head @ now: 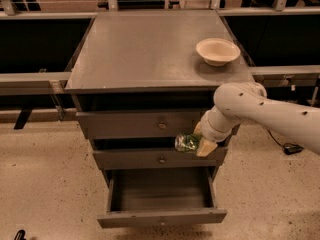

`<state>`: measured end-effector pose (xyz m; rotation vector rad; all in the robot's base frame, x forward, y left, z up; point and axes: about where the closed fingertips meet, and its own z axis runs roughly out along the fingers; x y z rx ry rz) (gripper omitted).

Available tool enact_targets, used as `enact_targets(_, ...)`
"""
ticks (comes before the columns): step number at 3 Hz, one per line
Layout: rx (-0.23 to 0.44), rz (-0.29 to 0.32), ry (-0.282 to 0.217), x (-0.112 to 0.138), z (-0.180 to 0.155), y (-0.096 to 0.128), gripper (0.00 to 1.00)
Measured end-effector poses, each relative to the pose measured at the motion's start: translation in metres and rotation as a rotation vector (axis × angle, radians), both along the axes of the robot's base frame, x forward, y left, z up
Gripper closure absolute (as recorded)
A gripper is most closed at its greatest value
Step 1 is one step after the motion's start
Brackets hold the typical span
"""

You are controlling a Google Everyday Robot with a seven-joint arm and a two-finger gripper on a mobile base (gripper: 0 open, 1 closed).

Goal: Place green can into bottom drawer

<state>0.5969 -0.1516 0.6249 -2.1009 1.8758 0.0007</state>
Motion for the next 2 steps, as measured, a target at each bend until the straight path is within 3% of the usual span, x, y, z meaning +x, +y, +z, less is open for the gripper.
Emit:
enact_targets(1,-0.005,-0.053,0.081,0.011,-0.039,-0.008,1.00)
enact_targets(2,0.031,-0.108,0.138,0.022,-0.105,-0.011,1.00)
